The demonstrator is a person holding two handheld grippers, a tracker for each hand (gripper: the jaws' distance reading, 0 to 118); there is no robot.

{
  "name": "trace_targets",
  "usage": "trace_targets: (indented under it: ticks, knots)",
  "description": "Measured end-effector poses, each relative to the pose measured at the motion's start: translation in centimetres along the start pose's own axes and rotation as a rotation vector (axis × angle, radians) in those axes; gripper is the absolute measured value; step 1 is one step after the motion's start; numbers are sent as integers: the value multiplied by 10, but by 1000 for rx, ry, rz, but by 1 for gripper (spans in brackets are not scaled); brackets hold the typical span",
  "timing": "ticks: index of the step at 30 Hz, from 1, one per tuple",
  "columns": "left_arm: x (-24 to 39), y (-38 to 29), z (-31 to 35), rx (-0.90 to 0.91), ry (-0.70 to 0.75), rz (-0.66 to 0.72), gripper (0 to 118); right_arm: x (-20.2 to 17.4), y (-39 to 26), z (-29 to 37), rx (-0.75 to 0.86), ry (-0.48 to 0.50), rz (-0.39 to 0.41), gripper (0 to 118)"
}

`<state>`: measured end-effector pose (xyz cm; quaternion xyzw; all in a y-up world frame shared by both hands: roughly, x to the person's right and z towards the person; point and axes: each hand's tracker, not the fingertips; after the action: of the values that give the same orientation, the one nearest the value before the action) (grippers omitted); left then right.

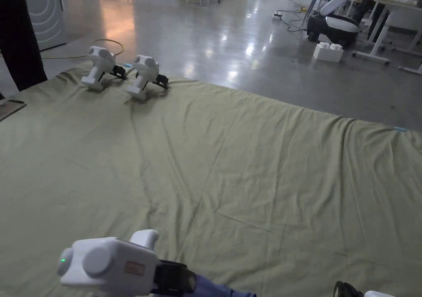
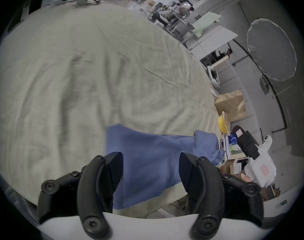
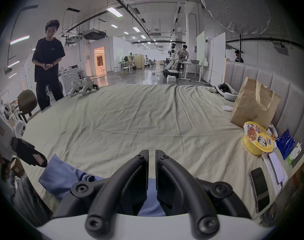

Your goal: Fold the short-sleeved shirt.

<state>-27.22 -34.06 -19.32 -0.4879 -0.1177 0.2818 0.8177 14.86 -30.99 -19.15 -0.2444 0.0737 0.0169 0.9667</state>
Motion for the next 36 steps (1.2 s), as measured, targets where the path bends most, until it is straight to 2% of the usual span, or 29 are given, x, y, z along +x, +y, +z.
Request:
trace_targets:
  ticks: [3, 7, 9, 13, 15, 16, 17, 18, 19, 20, 28, 36]
  knots:
    - [-34, -3, 4, 10, -5, 65, 80, -3, 0, -2, -3, 4, 1, 11]
    - [-75, -12, -24, -77, -134, 160, 80, -4, -1, -3, -9, 7, -1, 11]
    - [-58, -18, -23, -43, -176, 188, 80, -4, -2, -3, -12, 6, -1, 11]
    - [-67, -19, -33, -6, -308, 262, 80, -2, -3, -1, -15, -3, -8, 11]
    - [-64, -20, -44, -40, -352, 230, 78, -1, -3, -1, -18, -6, -13, 11]
    - [-62, -21, -48, -42, -365, 217, 72, 0, -3, -1, -19, -7, -14, 11]
    - [-48, -25, -45, -41, -354, 214, 59, 0, -4, 0, -20, -9, -14, 11]
    - [-46, -25, -47, -41, -347, 210, 30, 1, -4, 0, -21, -10, -14, 11]
    - [-46, -24, -49, -50, -322, 209, 21, 2, -3, 1, -20, -13, -15, 11]
    - [-47, -24, -51, -60, -282, 212, 20, 2, -4, 2, -20, -15, -15, 11]
    - [-50, -18, -9, -1, -386, 224, 17, 10, -3, 2, -23, -26, -29, 11]
    - [-62, 26, 72, 105, -264, 150, 17, 12, -2, 1, -19, -16, -35, 11]
